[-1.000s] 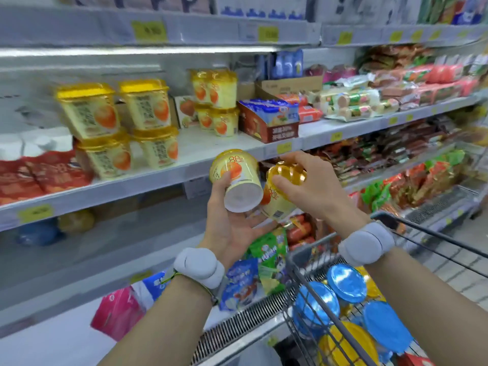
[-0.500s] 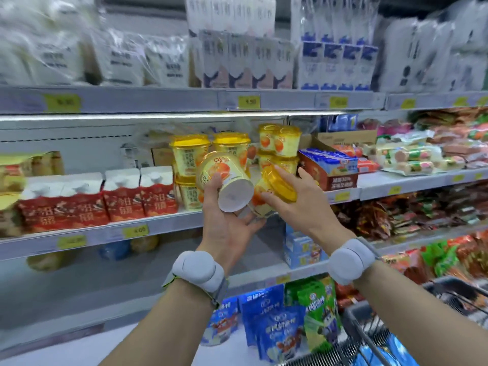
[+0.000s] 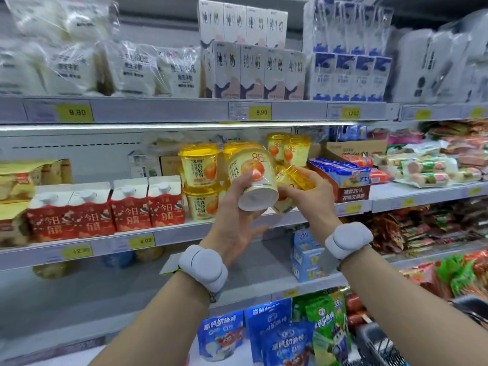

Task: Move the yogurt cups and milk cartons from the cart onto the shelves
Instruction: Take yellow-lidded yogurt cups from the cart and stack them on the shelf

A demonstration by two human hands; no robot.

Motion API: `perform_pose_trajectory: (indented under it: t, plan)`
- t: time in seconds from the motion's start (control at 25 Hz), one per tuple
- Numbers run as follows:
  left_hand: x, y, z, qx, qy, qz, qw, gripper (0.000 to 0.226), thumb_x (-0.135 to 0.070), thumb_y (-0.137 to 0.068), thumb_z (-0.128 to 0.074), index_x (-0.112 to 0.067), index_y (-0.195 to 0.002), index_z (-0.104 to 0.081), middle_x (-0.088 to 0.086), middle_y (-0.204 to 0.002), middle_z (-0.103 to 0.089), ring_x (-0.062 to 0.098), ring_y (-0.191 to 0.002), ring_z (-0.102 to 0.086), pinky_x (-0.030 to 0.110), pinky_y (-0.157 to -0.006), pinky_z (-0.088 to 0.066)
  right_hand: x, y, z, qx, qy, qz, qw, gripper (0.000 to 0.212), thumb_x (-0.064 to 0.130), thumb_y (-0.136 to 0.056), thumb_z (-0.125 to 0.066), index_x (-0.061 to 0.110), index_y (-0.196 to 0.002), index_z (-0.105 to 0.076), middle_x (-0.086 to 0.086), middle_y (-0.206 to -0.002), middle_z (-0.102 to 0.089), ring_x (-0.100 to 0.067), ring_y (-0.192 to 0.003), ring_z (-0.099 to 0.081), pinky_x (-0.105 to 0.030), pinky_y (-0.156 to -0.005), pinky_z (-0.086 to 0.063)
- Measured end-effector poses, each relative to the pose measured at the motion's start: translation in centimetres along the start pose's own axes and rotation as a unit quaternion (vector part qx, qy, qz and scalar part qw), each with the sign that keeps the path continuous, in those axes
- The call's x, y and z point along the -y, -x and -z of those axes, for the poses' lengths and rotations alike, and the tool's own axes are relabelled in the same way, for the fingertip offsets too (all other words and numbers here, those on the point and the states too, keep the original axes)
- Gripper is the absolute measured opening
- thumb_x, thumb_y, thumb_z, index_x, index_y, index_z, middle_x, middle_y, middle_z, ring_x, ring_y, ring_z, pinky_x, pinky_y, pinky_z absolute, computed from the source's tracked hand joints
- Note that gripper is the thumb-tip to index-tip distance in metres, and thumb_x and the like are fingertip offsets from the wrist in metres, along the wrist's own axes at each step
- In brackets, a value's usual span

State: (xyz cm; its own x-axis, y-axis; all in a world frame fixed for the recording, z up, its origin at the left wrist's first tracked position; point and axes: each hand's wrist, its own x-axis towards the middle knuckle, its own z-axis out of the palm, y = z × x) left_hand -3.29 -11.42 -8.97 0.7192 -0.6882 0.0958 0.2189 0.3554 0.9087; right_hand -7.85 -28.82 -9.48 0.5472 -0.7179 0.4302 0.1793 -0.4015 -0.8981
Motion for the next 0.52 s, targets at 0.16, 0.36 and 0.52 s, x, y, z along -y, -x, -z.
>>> perform_pose_trajectory:
  t: [0.16, 0.36, 0.52]
  plan:
    - [-0.7, -1.7, 0.5, -0.035, -0.100, -0.017, 0.994, 0.055, -0.062, -0.065, -0.074, -0.034, -0.112, -0.069, 0.003, -0.125, -0.070, 0.027, -0.121, -0.061, 0.051, -0.103, -0.049, -2.0, -3.2, 0.0, 0.009, 0.038, -0.013, 0.999, 0.075, 0.031, -0.063, -0.094, 0.025, -0.131, -0.063, 0.000, -0.125, -0.064, -0.020, -0.114, -0.060, -0.039, -0.092, -0.058]
    - [-0.5, -4.1, 0.5, -0.054, -0.165, -0.057, 0.983, 0.058, -0.049, -0.069, -0.082, -0.017, -0.115, -0.070, 0.008, -0.108, -0.076, 0.025, -0.099, -0.067, 0.044, -0.093, -0.055, -3.5, -6.2, -1.2, 0.069, 0.093, 0.073, 0.991, 0.079, 0.027, -0.062, -0.088, 0.023, -0.135, -0.059, -0.005, -0.135, -0.053, -0.023, -0.124, -0.050, -0.043, -0.103, -0.049]
    - [-0.1, -5.4, -0.1, -0.057, -0.188, -0.083, 0.977, 0.055, -0.041, -0.071, -0.086, -0.017, -0.116, -0.068, 0.000, -0.104, -0.078, 0.020, -0.097, -0.072, 0.044, -0.092, -0.055, -4.4, -7.8, -2.0, 0.150, 0.129, 0.118, 0.973, 0.087, 0.017, -0.066, -0.090, 0.022, -0.143, -0.051, -0.002, -0.141, -0.048, -0.018, -0.129, -0.046, -0.039, -0.109, -0.044]
